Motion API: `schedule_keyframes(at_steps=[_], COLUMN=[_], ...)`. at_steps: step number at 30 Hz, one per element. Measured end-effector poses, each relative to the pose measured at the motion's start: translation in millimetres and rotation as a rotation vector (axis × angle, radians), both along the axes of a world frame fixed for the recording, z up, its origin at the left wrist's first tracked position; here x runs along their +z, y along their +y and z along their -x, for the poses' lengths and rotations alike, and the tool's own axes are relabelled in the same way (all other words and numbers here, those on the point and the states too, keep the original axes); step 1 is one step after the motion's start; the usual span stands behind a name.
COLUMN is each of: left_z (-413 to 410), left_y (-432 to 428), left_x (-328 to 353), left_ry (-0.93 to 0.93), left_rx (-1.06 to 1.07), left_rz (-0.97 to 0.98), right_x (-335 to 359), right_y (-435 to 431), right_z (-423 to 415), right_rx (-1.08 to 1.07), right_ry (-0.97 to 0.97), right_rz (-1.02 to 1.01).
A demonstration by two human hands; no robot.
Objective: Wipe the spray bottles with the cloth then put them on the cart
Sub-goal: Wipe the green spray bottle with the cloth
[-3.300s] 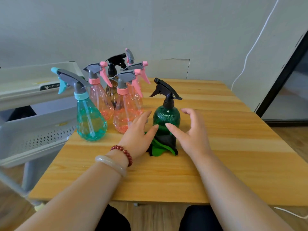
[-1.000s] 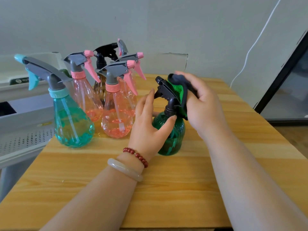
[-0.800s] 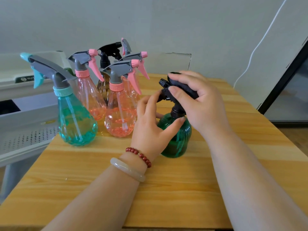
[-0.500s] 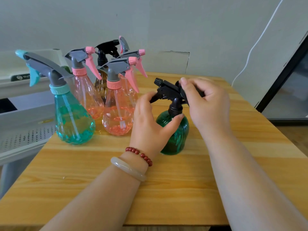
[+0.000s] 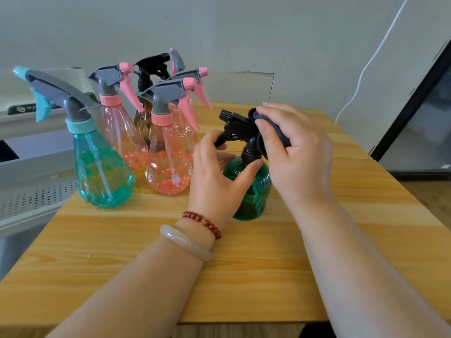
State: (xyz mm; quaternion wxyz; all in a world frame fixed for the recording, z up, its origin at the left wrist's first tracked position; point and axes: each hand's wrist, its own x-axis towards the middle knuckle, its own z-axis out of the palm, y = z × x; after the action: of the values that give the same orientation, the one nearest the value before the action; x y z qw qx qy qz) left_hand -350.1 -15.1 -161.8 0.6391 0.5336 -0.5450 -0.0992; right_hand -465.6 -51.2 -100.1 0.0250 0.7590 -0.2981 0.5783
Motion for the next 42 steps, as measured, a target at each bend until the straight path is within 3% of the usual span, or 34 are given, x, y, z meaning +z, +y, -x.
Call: schedule_keyframes(at_steps=[4, 10, 16, 24, 33, 40, 42], left_z=[1, 2, 2, 0, -1, -2, -1], left_y=[2, 2, 2, 2, 6, 5, 6], left_x=[1, 0, -1, 1, 1, 2, 3], left_ry=[-0.022, -0.013, -0.027, -0.001, 0.008, 0.012, 0.018], left_rx=[0.031, 0.045, 0.053, 0.028, 0.001, 0.019, 0.008], left_rz=[0.024, -0.003, 0.016, -0.018, -0.004, -0.016, -0.003], right_x=[3, -16, -5, -11, -7, -5, 7], right_y=[4, -10, -1, -12, -6, -11, -7], right_z=[-10, 16, 0, 22, 14, 24, 19], right_rx=[-0.010, 0.005, 0.114, 0.212, 0.294, 0.106, 0.117], right_ry=[0.078, -0.061, 0.045, -0.188, -0.146, -0.291, -0.232], right_rz=[0.061, 0.003, 0.060, -0.134, -0.225, -0.168, -0.087])
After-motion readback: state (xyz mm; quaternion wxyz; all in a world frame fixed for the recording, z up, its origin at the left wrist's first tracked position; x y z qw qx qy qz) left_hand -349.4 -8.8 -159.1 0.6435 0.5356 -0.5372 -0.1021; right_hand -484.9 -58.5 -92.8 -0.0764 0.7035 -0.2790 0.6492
